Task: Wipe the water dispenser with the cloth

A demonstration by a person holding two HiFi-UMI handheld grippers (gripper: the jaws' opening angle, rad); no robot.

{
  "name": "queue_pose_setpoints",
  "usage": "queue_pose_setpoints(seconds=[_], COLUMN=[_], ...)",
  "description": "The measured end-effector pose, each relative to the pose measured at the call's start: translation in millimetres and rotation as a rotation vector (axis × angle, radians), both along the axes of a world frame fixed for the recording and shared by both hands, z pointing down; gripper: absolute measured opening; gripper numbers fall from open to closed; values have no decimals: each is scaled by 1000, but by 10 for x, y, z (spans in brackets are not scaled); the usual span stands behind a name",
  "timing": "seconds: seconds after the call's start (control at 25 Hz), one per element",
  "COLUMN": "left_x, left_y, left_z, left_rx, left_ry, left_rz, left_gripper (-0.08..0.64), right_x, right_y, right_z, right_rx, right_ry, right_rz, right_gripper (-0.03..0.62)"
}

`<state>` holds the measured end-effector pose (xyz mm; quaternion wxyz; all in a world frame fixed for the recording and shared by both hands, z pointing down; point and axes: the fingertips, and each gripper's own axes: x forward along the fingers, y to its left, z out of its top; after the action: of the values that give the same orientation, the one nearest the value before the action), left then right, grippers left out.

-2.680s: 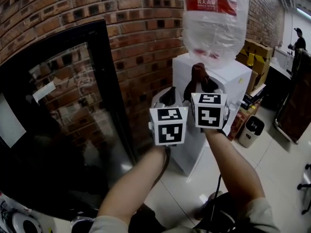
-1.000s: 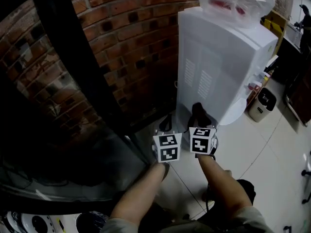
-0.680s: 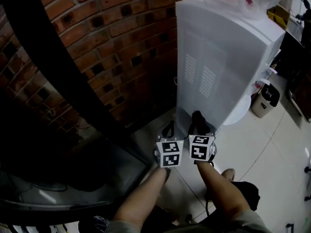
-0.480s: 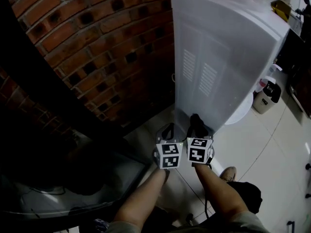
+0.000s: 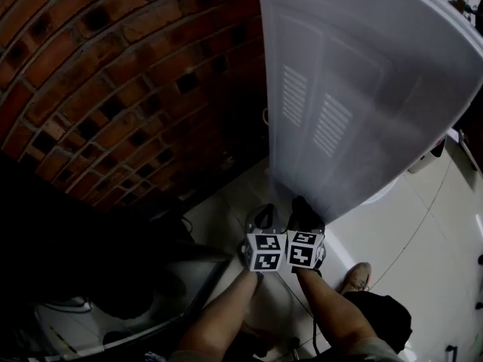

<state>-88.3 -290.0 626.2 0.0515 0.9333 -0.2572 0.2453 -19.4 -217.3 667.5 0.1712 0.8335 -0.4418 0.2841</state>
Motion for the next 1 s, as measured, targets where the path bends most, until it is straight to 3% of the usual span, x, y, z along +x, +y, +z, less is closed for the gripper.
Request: queue_pose_setpoints(seconds=[0.28, 0.72, 0.84, 1.0], left_x=[-80, -137, -155, -254], left_y=[36, 5, 2, 42], left_z=[354, 503, 435, 299], left_rx=[-45, -72, -71, -75], left_ry=[-39, -35, -25, -21], left_rz=[-4, -13, -19, -57], left_gripper=[0, 0, 0, 0], right_x=[-7, -2, -20, -213], right_y=[25, 78, 66, 99], right_z=[571, 970, 908, 633], right_rx=[-38, -76, -74, -38], right_ry=[-107, -147, -133, -106], right_rz=[60, 77, 34, -91], right_gripper=[72, 72, 72, 72])
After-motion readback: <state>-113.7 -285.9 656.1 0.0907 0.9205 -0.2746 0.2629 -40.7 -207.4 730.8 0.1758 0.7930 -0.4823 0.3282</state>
